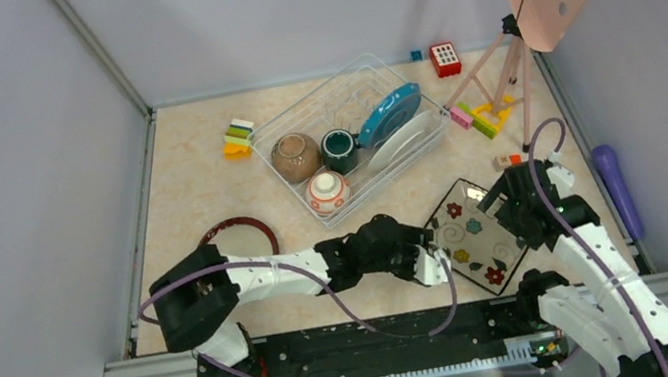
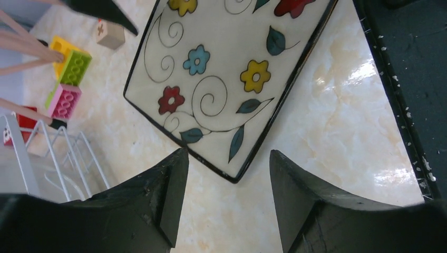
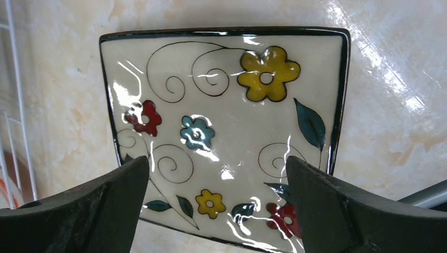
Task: Load the mixed dishes into the dish rack
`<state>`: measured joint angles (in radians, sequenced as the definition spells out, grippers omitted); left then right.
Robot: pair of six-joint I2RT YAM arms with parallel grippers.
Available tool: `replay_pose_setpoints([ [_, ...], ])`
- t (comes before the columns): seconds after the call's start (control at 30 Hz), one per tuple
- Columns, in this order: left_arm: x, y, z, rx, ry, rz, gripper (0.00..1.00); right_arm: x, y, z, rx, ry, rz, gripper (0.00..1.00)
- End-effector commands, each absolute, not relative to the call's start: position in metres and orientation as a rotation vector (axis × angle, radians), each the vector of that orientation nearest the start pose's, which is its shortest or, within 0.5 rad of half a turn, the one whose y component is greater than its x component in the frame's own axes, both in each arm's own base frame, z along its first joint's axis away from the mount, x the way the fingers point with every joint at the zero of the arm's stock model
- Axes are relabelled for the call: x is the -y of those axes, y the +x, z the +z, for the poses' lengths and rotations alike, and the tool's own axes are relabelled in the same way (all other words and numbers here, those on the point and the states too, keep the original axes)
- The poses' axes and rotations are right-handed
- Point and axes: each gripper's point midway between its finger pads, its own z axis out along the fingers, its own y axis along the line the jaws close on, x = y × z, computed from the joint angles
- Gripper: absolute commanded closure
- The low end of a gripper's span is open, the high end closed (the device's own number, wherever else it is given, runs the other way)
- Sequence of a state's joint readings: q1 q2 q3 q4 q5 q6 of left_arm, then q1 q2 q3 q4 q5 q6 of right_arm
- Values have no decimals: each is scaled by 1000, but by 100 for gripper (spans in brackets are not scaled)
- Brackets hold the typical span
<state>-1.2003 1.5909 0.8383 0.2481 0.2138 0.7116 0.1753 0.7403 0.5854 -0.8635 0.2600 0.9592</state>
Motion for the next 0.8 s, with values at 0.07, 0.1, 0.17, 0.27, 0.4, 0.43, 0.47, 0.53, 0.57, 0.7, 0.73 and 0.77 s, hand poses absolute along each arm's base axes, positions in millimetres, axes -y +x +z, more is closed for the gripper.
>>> replay_pose_setpoints([
  [0.07,445,141,89,-905,1932,-415,37,-26,203,114,-2252,1009,196,1],
  [0.1,447,137,84,-902,1966,-410,37,-26,203,115,-2246,1007,204,1],
  [0.17,448,129,73,-898,2043,-418,38,-26,203,118,-2237,1005,210,1],
  [0.27,453,127,63,-896,2090,-384,39,-25,203,121,-2227,1003,210,1],
  [0.4,463,137,55,-906,2089,-299,42,-25,203,124,-2209,1007,225,1],
  [0.43,465,138,50,-912,2096,-282,42,-26,204,125,-2203,1009,233,1],
  [0.47,466,139,45,-913,2112,-266,43,-27,204,125,-2201,1009,241,1],
  [0.53,465,142,33,-927,2143,-205,43,-28,204,126,-2197,1011,251,1],
  [0.57,464,147,29,-947,2144,-151,44,-28,205,127,-2194,1012,256,1],
  [0.7,463,156,16,-959,2160,-25,51,-29,206,129,-2189,1010,262,1],
  [0.73,464,158,12,-959,2156,-2,54,-29,207,129,-2188,1009,263,1],
  [0.77,464,160,10,-961,2149,20,58,-29,207,130,-2185,1012,264,1],
])
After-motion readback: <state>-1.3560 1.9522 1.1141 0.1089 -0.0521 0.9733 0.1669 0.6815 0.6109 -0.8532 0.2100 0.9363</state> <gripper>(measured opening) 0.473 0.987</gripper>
